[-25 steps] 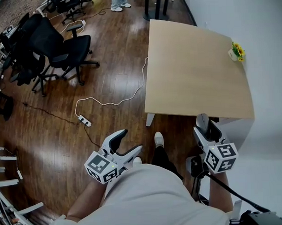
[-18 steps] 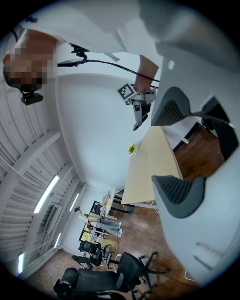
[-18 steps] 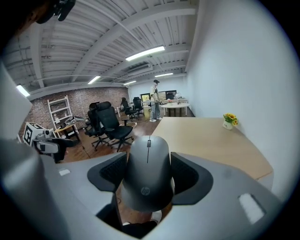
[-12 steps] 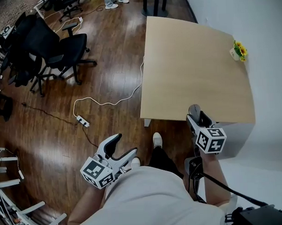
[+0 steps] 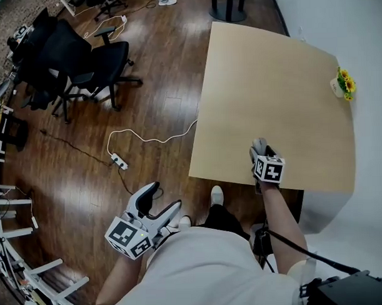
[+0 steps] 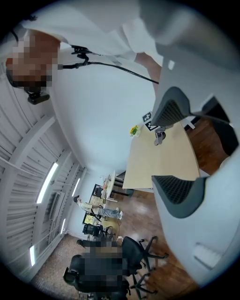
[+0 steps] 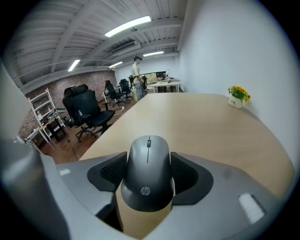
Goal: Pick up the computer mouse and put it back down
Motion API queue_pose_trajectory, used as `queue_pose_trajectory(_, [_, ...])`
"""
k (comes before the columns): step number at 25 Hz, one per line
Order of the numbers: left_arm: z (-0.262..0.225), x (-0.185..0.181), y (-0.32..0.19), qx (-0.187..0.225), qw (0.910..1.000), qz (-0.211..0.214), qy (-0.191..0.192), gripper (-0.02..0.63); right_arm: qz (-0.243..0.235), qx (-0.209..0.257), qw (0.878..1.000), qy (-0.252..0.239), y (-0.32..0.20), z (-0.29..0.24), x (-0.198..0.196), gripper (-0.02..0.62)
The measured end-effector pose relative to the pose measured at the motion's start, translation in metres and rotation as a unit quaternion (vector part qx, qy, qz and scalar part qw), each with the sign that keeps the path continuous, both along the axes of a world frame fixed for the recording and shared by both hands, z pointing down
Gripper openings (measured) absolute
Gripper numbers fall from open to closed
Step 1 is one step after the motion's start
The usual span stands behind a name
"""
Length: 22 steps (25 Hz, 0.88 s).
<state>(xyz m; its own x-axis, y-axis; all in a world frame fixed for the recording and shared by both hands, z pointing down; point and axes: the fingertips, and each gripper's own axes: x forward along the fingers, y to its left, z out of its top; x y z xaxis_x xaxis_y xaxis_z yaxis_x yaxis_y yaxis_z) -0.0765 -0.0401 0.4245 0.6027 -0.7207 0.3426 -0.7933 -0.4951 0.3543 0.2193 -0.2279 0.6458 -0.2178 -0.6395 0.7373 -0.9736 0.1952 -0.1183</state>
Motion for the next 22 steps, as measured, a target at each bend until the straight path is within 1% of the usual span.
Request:
queue_pose_trajectory(2, [0.002, 0.004, -0.008, -0.009, 0.9999, -0.011, -0.004, 0.318, 0.004, -0.022, 1.0, 0.007, -0.011, 0.028, 0.005, 0.295])
queue_pose_trajectory(5, [0.008, 0.01, -0.017, -0.02, 0.9995, -0.022, -0.01, 0.318, 0.003, -0.036, 0.999, 0.014, -0.026, 0.055, 0.006, 0.295])
queue_pose_trajectory(11, [0.016, 0.013, -0.029, -0.031, 0.9986, -0.04, -0.016, 0.318, -0.012, -0.048, 0.998, 0.029, -0.036, 0.079, 0.004, 0.296])
queue_pose_trajectory(18, [0.013, 0.016, -0.029, -0.03, 0.9986, -0.041, -0.017, 0.318, -0.022, -0.033, 0.999, 0.035, -0.037, 0.079, 0.005, 0.302])
queue_pose_trajectory(22, [0.015, 0.009, -0.019, -0.023, 0.9991, -0.03, -0.018, 0.318, -0.017, -0.003, 0.999, 0.032, -0.029, 0.057, 0.007, 0.328])
